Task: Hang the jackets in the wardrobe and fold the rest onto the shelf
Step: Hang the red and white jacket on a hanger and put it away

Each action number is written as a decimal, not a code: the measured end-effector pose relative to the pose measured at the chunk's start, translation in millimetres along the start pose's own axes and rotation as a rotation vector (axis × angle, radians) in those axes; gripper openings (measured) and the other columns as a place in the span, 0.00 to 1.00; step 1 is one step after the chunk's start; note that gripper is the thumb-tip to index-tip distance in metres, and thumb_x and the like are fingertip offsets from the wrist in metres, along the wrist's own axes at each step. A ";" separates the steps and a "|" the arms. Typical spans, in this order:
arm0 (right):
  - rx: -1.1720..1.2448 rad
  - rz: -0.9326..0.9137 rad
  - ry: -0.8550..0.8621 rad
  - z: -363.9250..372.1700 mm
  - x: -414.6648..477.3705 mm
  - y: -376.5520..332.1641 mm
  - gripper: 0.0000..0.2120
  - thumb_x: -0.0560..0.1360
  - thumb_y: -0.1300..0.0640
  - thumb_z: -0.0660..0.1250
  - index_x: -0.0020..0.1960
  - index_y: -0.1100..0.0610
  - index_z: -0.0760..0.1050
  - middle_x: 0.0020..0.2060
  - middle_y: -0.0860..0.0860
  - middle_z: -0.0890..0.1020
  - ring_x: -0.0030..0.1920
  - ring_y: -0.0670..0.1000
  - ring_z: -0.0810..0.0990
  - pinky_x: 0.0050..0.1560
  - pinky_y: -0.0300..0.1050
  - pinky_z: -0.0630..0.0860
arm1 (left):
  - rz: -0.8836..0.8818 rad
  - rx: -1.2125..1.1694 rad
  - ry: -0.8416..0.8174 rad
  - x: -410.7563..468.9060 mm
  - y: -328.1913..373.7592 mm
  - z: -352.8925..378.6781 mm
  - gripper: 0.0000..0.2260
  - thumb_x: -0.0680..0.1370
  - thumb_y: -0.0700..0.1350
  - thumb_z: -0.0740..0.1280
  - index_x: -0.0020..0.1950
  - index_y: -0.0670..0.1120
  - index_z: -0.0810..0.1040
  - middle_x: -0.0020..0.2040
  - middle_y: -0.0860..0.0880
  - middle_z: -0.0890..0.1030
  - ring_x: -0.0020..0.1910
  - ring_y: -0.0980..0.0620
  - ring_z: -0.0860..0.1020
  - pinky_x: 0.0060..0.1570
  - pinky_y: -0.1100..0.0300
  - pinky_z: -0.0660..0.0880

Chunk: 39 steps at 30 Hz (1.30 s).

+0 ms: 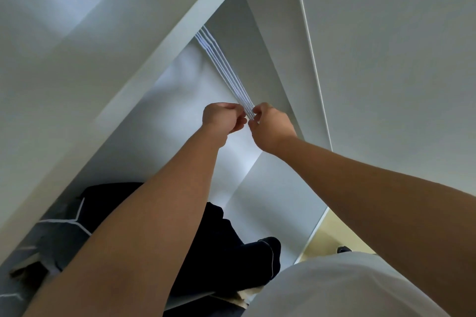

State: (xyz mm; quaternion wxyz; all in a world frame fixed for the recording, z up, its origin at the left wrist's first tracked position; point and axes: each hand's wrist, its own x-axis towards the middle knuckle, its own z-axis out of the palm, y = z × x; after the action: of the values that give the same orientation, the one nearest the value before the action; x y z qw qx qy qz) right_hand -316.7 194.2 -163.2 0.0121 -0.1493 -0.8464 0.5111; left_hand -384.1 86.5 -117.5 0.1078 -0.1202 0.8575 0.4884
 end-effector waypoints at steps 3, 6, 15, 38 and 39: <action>0.007 -0.003 -0.009 -0.6 1.1 0.9 0.15 0.80 0.53 0.63 0.67 0.51 0.73 0.55 0.51 0.82 0.51 0.55 0.81 0.53 0.52 0.81 | -0.024 -0.061 -0.033 -2.7 0.9 0.0 0.04 0.78 0.37 0.70 0.44 0.39 0.83 0.34 0.45 0.84 0.32 0.49 0.82 0.37 0.60 0.81; 0.034 -0.008 -0.019 1.3 0.7 0.7 0.15 0.81 0.49 0.63 0.67 0.50 0.74 0.54 0.51 0.83 0.52 0.55 0.81 0.54 0.52 0.81 | -0.031 -0.091 -0.034 -3.2 1.0 -0.5 0.05 0.78 0.36 0.70 0.43 0.39 0.83 0.34 0.44 0.84 0.34 0.48 0.83 0.39 0.60 0.81; 0.053 -0.044 -0.038 -1.4 0.0 -1.6 0.17 0.82 0.46 0.62 0.67 0.50 0.75 0.57 0.49 0.83 0.55 0.53 0.81 0.56 0.51 0.80 | 0.020 -0.140 0.042 -8.8 1.3 -6.5 0.08 0.78 0.36 0.69 0.39 0.39 0.83 0.33 0.44 0.82 0.31 0.49 0.81 0.43 0.58 0.83; -0.249 -0.178 -0.131 -20.9 -72.4 68.7 0.08 0.82 0.59 0.61 0.50 0.56 0.79 0.43 0.55 0.81 0.44 0.60 0.78 0.44 0.51 0.79 | -0.135 -0.615 0.006 -52.1 -53.5 -35.1 0.05 0.76 0.44 0.74 0.48 0.46 0.80 0.50 0.48 0.84 0.28 0.55 0.70 0.29 0.64 0.66; -0.277 -0.147 -0.148 -23.2 -84.2 80.1 0.07 0.82 0.59 0.61 0.50 0.55 0.78 0.44 0.55 0.80 0.44 0.60 0.78 0.44 0.52 0.79 | -0.138 -0.621 0.019 -52.2 -57.3 -38.3 0.06 0.76 0.45 0.73 0.50 0.46 0.79 0.52 0.47 0.83 0.28 0.55 0.70 0.29 0.64 0.66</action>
State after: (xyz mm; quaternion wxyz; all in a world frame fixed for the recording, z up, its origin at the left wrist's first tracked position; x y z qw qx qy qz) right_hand -213.0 226.5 -210.6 -0.0334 -0.0493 -0.9159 0.3971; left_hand -319.4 30.4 -129.1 0.0910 -0.2098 0.6581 0.7174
